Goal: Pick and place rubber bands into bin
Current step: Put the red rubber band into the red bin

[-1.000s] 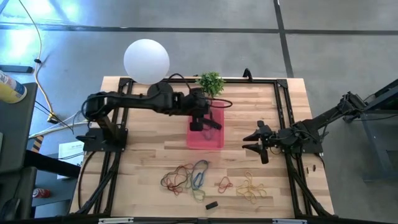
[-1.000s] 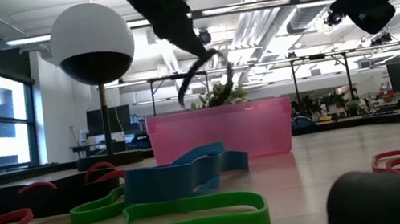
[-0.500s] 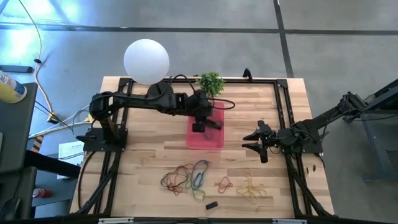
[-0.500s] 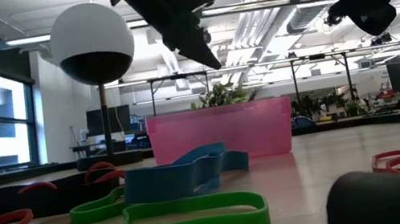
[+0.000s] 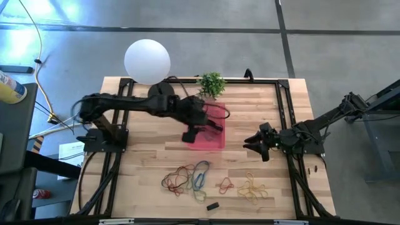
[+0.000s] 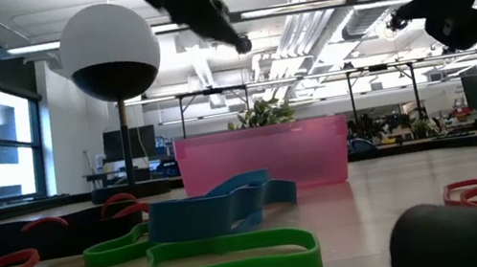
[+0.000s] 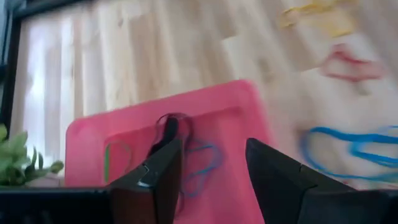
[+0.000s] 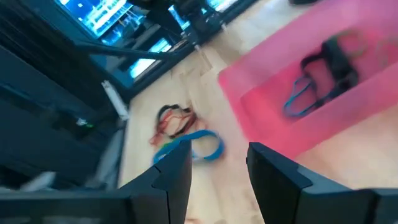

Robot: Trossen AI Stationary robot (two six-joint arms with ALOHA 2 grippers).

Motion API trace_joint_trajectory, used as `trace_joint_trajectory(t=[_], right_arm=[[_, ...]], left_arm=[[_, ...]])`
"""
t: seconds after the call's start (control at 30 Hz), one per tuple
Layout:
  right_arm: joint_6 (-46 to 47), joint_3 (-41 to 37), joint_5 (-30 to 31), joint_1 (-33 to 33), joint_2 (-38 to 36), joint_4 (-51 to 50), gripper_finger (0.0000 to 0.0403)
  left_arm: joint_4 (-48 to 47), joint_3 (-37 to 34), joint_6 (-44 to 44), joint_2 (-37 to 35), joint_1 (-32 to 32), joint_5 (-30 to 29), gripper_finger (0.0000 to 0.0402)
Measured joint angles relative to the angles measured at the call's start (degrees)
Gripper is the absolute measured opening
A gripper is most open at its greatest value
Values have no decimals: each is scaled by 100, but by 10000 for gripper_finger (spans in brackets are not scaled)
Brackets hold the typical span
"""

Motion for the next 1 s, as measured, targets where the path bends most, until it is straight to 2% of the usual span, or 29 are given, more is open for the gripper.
trace_joint_trajectory(t=[0.2,0.33,0.6,0.8,1.0], right_arm=[[598,0,-995,2,0,-1,145],[601,0,-938,-57,-2,3,145],[367,0,-861,-103,167,56,145],[324,0,-782,-105,580,73,145],[-41,0,-1257,-6,1229,978,145]], left_arm=[[-479,0,-118,-840,-956,-303,166],[-786,4,-461,-1163,-1779,-775,166],[-1821,-147,-1526,-1211,-3282,-1740,166],[-1950,-716,-2567,-1209,-3828,-1865,166],[-1001,-1351,-2757,-1204,-4026,-1746,166]])
